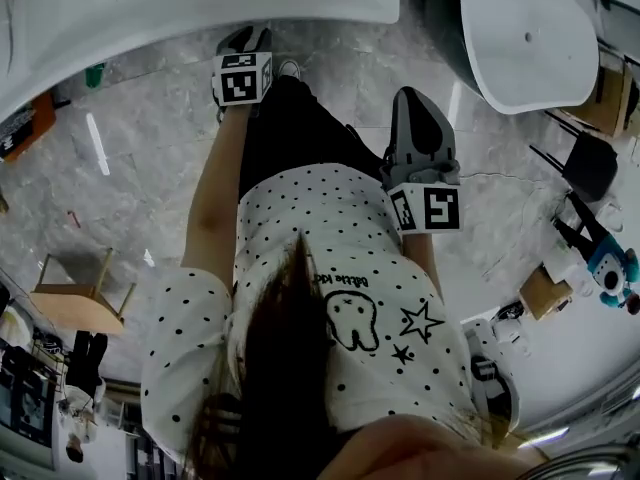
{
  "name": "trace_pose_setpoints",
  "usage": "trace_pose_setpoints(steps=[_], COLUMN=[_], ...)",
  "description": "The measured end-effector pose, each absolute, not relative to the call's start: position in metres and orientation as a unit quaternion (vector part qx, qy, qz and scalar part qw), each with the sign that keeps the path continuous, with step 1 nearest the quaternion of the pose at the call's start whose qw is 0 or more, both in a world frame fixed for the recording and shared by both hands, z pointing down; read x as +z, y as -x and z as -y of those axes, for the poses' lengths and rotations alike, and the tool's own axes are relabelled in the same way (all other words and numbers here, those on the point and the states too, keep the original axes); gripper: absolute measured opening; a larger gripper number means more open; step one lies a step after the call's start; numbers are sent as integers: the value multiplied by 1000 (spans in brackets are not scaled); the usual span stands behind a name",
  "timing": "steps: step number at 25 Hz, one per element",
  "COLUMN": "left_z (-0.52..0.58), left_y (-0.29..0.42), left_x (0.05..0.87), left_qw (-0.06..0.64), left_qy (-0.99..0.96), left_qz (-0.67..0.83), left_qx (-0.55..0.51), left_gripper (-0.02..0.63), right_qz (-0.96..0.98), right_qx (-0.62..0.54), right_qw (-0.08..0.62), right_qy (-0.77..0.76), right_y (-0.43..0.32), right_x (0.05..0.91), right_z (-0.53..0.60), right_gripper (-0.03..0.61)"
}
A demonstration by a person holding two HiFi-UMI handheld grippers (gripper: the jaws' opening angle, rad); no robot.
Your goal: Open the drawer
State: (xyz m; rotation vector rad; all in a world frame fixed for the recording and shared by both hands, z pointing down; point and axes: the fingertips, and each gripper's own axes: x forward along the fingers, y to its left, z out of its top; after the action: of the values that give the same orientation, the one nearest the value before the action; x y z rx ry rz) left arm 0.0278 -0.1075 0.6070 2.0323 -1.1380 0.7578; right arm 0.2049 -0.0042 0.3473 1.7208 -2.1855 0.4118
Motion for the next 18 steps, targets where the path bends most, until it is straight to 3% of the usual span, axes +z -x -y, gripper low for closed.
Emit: trace_pose_setpoints(steps=[18], left_z=[142], left_y=[-45], left_x=[771], left_qw=[402], left_qy=[-713], left_qz=[471], left_qx=[329], left_gripper=[158], right_qz=[747], right_qx=[212], right_qw=[201], right_qy=[-597], right_y=[-204], right_x=[406], right_z=[-11], right_gripper=[14])
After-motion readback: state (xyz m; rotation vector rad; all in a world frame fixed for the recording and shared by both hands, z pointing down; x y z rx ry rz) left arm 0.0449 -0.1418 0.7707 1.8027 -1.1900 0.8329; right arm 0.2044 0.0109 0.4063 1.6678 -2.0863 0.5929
